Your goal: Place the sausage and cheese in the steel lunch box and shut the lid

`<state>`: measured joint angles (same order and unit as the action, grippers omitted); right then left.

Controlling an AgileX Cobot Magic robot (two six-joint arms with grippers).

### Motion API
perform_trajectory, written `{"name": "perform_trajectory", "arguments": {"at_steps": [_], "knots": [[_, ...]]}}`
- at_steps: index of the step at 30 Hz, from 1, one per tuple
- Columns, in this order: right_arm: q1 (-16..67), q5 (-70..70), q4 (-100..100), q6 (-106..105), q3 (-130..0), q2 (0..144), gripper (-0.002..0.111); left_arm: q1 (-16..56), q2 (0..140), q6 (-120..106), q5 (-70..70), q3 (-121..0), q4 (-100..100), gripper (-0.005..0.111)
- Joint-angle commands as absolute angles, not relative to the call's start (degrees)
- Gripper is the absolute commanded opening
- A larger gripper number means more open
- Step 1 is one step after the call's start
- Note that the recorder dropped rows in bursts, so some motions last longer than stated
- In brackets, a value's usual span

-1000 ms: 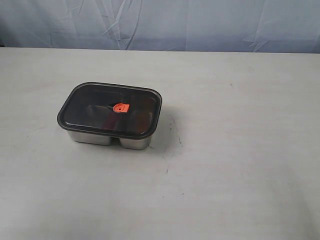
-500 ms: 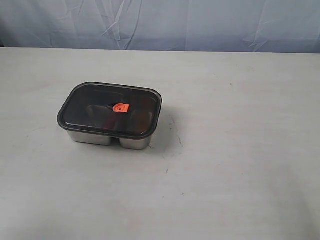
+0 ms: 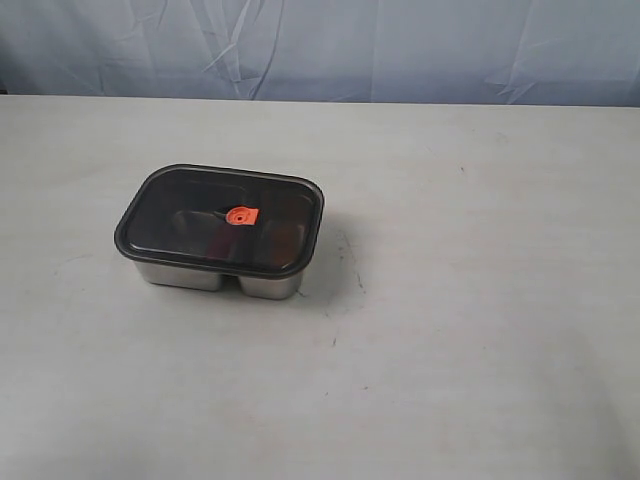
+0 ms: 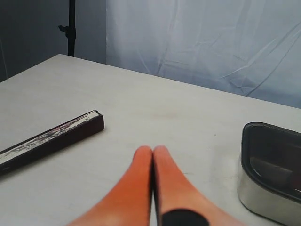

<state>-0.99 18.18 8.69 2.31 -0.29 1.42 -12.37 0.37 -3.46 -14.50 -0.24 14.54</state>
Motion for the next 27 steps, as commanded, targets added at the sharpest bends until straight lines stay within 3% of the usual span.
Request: {"name": "perform_trajectory", "arguments": {"at_steps": [1,27], "knots": [[-1.32,17.55,9.28,2.11,0.0,1.14,-0.001,-11.87,0.0,-3.46,-13.41,0.0,14.32,0.0],[-1.32,17.55,9.8,2.11,0.0,1.14,-0.001,-11.87,0.0,-3.46,-13.41,0.0,14.32,0.0]]}}
